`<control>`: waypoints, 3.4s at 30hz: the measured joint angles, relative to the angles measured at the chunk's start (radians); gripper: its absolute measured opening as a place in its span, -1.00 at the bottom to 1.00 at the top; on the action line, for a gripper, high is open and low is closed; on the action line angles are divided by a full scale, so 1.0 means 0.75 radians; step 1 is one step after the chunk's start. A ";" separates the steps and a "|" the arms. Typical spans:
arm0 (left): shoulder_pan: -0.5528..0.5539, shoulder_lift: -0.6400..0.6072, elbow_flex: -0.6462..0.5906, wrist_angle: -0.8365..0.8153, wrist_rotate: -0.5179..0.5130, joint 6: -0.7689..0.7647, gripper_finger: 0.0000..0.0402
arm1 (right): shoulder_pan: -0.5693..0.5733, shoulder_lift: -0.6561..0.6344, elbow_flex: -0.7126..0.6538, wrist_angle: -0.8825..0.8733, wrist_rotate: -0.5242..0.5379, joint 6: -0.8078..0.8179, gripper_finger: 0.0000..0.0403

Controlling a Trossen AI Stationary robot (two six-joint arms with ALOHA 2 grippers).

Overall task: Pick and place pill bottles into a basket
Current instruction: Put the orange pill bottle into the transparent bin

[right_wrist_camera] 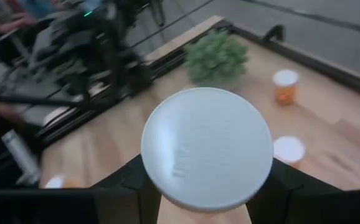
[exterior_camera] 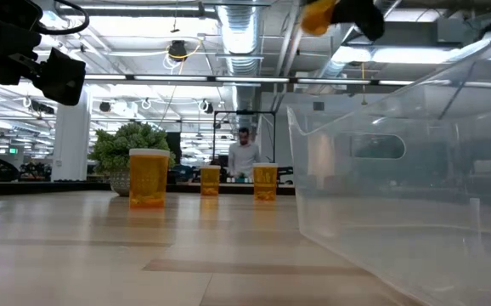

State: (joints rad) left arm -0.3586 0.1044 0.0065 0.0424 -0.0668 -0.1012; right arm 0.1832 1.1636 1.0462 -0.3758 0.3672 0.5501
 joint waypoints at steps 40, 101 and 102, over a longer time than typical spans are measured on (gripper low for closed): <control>0.000 0.000 0.000 0.000 0.000 0.000 0.21 | 1.089 0.239 -0.230 0.175 0.389 0.269 -0.15; 0.000 0.000 0.000 0.000 0.000 0.000 0.21 | 0.820 0.764 -0.136 0.555 0.147 0.139 -0.16; 0.000 0.000 0.000 0.000 0.000 0.000 0.21 | 0.810 0.764 -0.126 0.554 0.141 0.120 -0.16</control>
State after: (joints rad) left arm -0.3588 0.1043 0.0064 0.0424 -0.0666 -0.1010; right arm 0.7909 1.7367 0.9516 0.0400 0.4726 0.6400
